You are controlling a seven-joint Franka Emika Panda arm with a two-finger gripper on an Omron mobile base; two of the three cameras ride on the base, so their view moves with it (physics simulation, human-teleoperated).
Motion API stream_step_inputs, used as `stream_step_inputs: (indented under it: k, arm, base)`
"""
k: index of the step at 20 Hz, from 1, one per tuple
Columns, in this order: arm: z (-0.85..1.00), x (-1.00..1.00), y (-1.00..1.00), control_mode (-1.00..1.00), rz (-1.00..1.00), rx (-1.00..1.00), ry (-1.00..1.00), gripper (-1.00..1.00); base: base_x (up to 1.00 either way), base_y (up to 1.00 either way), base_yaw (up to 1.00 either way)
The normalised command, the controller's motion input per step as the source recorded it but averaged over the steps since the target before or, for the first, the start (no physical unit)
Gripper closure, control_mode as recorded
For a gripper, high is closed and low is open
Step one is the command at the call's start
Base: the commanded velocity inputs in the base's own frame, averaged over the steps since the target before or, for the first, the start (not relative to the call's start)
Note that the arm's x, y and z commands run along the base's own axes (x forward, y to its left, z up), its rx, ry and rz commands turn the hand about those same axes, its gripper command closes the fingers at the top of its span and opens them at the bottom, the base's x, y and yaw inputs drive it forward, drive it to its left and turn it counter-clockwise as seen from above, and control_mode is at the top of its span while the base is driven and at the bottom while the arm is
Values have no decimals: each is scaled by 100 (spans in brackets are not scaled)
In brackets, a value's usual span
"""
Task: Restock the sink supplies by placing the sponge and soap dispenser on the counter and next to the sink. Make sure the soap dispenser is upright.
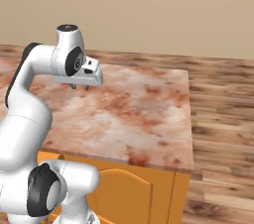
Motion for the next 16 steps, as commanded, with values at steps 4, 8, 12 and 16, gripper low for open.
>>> stream_step_inputs:
  k: [4,8,12,16]
  arm:
    - [0,0,0,100,0,0,0,-100]
    - [0,0,0,100,0,0,0,-100]
    - [0,0,0,100,0,0,0,-100]
    - [0,0,0,100,0,0,0,-100]
  base:
    - [-48,4,0]
    - [-87,67,14]
    - [-70,98,12]
    - [-9,91,2]
